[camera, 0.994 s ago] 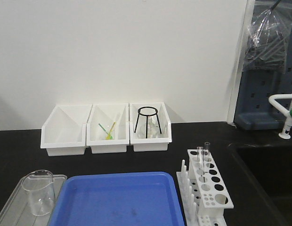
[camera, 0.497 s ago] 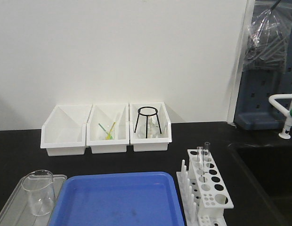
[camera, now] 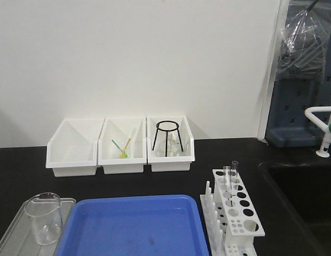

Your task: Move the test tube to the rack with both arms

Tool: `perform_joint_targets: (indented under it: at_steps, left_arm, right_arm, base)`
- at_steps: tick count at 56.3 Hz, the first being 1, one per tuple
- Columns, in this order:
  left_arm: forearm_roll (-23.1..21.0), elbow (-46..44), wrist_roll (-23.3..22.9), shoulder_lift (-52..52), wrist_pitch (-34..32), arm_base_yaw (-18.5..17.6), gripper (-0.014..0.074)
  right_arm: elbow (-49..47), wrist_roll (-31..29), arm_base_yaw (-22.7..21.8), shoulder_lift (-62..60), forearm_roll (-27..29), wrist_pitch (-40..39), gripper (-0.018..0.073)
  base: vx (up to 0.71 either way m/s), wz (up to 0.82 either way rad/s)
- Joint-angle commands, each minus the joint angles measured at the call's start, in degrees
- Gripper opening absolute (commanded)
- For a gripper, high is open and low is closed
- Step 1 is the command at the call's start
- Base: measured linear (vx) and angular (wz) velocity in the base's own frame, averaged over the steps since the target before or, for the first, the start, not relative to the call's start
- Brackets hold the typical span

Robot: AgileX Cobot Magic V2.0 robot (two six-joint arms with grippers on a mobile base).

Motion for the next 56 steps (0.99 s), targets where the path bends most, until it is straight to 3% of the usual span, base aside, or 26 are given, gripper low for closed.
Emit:
perform_joint_targets:
  at_steps: [1, 56]
  left_arm:
    - [-0.4, -1.6, -0.3, -0.8, -4.7, 0.1, -0.0007]
    - [-0.4, -1.6, -0.3, -0.9, -4.7, 0.1, -0.0007]
  right_arm:
    - [1.0, -0.6, -0.4, 0.4, -1.0, -4.1, -0.0008]
    - [1.0, -0.6, -0.4, -0.4, -1.0, -4.2, -0.0008]
  base:
    - [0.00, 0.00]
    - [0.00, 0.00]
